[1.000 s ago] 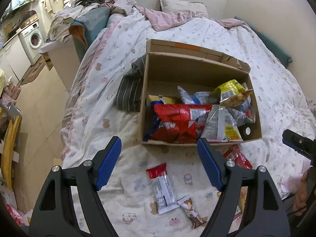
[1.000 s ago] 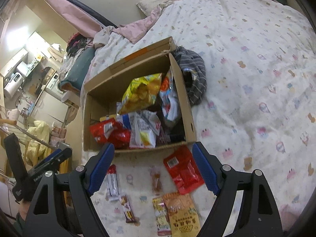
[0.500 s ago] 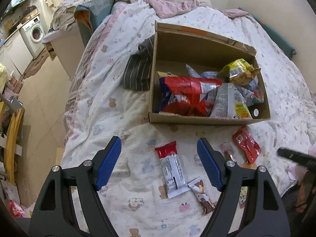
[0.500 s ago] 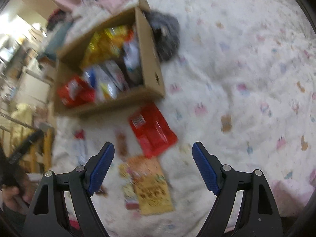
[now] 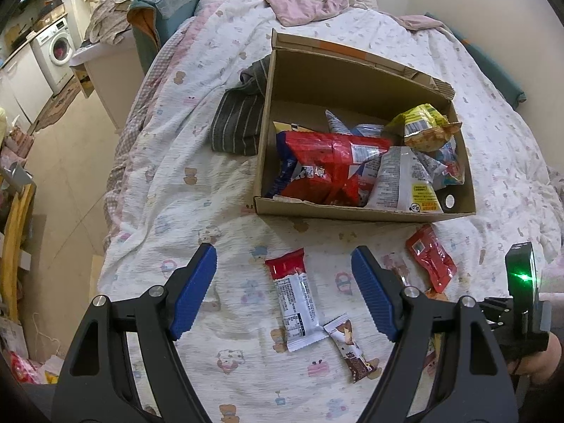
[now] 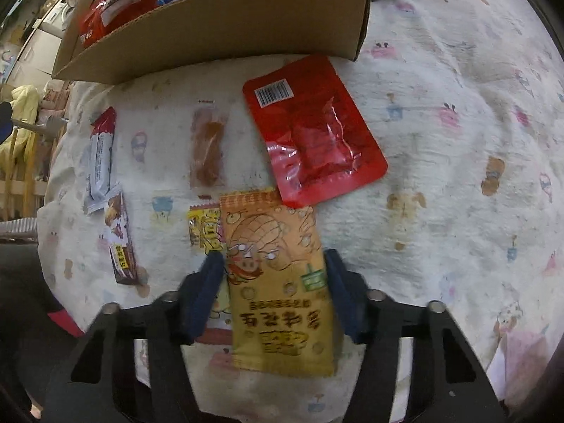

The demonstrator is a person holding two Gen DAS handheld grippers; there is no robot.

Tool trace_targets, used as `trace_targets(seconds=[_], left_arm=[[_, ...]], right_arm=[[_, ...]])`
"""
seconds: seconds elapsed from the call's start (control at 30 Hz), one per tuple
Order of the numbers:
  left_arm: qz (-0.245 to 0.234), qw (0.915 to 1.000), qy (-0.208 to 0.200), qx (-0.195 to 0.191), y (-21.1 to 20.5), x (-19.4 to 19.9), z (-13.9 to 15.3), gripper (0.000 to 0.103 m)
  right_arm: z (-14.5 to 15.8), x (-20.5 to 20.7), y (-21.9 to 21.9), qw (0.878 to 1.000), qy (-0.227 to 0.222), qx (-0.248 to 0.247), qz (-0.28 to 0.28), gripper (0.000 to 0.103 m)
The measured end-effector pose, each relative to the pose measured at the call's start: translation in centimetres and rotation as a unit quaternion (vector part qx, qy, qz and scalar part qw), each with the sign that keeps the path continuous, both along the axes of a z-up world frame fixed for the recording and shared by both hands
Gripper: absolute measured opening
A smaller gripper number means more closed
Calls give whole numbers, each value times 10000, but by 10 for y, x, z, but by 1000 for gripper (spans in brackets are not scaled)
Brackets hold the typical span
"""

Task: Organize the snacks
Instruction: 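Grasp the yellow peanut bag with the right gripper while the left gripper grasps the white-red bar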

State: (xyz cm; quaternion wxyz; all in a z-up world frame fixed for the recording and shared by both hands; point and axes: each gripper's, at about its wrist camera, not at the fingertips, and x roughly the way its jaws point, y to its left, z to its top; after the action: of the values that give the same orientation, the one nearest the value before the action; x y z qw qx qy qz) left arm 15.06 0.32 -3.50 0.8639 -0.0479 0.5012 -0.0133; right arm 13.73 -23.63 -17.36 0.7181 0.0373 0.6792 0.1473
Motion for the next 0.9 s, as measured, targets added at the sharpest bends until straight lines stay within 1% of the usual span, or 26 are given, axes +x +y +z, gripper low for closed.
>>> trace_targets(seconds=[0.03, 0.17, 0.33, 0.43, 0.47, 0.57, 0.7, 0.8, 0.9], left_arm=[[3, 10000, 3, -3, 0, 0, 0, 76], [30, 9999, 99, -34, -2, 1, -4, 76], [128, 9996, 263, 1, -2, 3, -13, 76], [212, 9987, 450, -47, -1, 6, -23, 76], [238, 9983, 525, -63, 0, 8, -27, 76], [293, 9968, 743, -88, -1, 11, -39, 76], [283, 9929, 1153, -107, -4, 16, -63, 76], [240, 9891, 1448, -146, -8, 20, -81, 76], [232, 9854, 1683, -64, -12, 25, -100, 76]], right_arm=[[1, -1, -1, 10000, -5, 25, 20, 43], [10, -8, -10, 9997, -28, 242, 1, 39], [28, -15, -22, 9961, -86, 868, -104, 36], [43, -17, -22, 9917, -289, 1253, -68, 36], [51, -17, -21, 9895, -423, 1382, -37, 36], [68, -17, -19, 9854, -795, 1508, 3, 36], [88, -11, -25, 9786, -1276, 1602, -212, 36], [90, -6, -27, 9776, -1353, 1582, -321, 36], [89, -3, -25, 9787, -1321, 1536, -334, 36]])
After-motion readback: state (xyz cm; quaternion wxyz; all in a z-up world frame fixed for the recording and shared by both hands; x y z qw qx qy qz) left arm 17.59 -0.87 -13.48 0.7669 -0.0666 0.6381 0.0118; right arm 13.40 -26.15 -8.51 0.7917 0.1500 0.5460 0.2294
